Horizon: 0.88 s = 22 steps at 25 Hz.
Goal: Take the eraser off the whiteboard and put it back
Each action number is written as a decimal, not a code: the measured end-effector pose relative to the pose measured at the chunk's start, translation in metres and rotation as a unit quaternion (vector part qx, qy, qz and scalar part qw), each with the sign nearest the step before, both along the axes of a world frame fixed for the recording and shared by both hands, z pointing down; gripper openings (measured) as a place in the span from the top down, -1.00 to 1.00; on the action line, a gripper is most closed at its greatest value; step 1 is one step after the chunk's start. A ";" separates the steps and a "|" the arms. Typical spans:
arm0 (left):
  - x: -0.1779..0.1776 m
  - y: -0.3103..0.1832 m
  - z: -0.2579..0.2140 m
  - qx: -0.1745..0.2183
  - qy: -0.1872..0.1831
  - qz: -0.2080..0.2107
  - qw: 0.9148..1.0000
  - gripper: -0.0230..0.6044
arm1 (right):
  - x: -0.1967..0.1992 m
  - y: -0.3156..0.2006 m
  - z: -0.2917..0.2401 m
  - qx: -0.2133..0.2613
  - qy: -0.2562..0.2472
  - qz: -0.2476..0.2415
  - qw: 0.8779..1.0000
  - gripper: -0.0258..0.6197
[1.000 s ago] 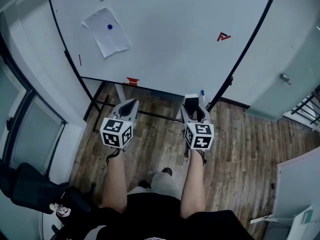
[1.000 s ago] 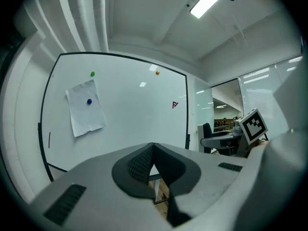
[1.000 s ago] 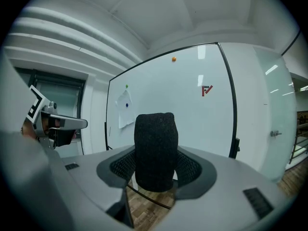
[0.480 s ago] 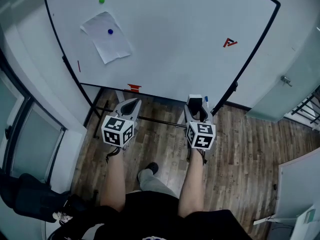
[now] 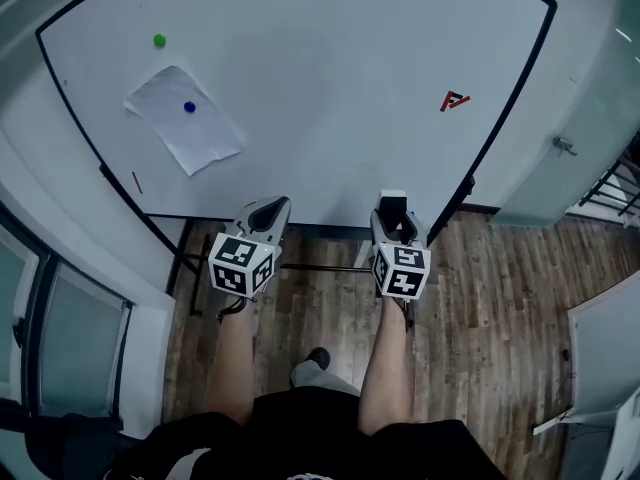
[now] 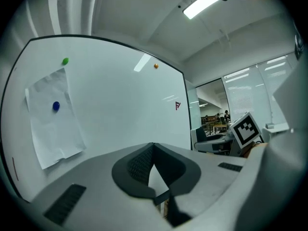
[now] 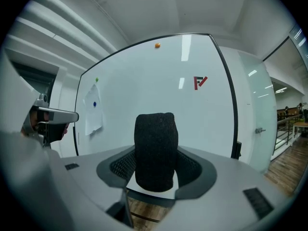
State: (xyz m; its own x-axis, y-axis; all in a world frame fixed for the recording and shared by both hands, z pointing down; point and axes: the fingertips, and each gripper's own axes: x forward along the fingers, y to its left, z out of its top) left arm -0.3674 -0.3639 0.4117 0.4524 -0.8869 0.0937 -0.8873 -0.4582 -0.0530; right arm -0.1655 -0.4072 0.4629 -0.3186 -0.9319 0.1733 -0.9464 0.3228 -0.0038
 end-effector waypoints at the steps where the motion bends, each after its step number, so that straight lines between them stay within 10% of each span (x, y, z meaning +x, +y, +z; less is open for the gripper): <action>1: -0.001 -0.010 0.000 -0.001 0.002 0.002 1.000 0.87 | -0.002 -0.008 -0.001 0.000 0.001 0.003 1.000 0.17; 22: 0.016 -0.114 0.015 -0.019 0.002 0.071 0.997 0.87 | 0.000 -0.104 -0.001 0.003 0.016 0.056 0.998 0.17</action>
